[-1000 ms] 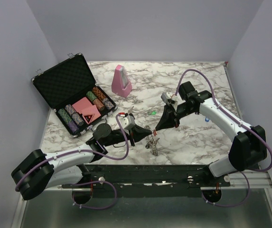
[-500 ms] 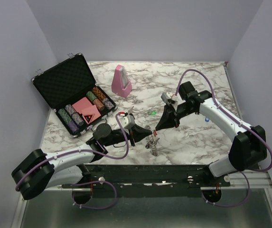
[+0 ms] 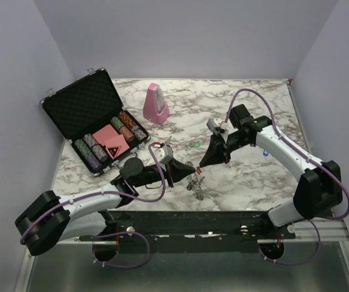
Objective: Put the keys on the keyring
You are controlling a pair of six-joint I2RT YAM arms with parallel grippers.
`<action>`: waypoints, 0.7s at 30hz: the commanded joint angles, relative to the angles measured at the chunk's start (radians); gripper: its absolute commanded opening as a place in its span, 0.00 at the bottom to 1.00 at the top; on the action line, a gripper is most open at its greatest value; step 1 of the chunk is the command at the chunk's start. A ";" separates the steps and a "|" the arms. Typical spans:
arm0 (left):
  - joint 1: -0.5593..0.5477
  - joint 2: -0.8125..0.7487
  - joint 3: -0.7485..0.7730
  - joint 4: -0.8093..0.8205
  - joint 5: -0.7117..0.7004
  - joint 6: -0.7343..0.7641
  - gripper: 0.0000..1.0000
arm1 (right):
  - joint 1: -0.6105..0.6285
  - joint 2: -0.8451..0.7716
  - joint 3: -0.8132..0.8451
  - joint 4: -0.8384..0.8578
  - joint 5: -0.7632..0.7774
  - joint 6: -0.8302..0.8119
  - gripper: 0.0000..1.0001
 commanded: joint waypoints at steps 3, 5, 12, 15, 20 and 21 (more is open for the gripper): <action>0.004 -0.013 0.053 0.026 -0.020 -0.043 0.00 | 0.017 -0.002 -0.009 -0.006 -0.011 -0.016 0.00; 0.004 -0.013 0.057 0.020 -0.021 -0.052 0.00 | 0.017 -0.004 -0.009 -0.008 -0.011 -0.018 0.00; 0.007 -0.018 0.063 0.011 -0.027 -0.061 0.00 | 0.019 -0.004 -0.011 -0.006 -0.010 -0.013 0.00; 0.012 -0.021 0.065 0.012 -0.027 -0.071 0.00 | 0.020 -0.002 -0.009 -0.006 -0.007 -0.013 0.00; 0.017 -0.024 0.066 0.011 -0.026 -0.080 0.00 | 0.025 -0.002 -0.009 -0.009 -0.005 -0.019 0.00; 0.018 -0.024 0.065 0.011 -0.026 -0.081 0.00 | 0.025 -0.001 -0.009 -0.011 -0.005 -0.021 0.00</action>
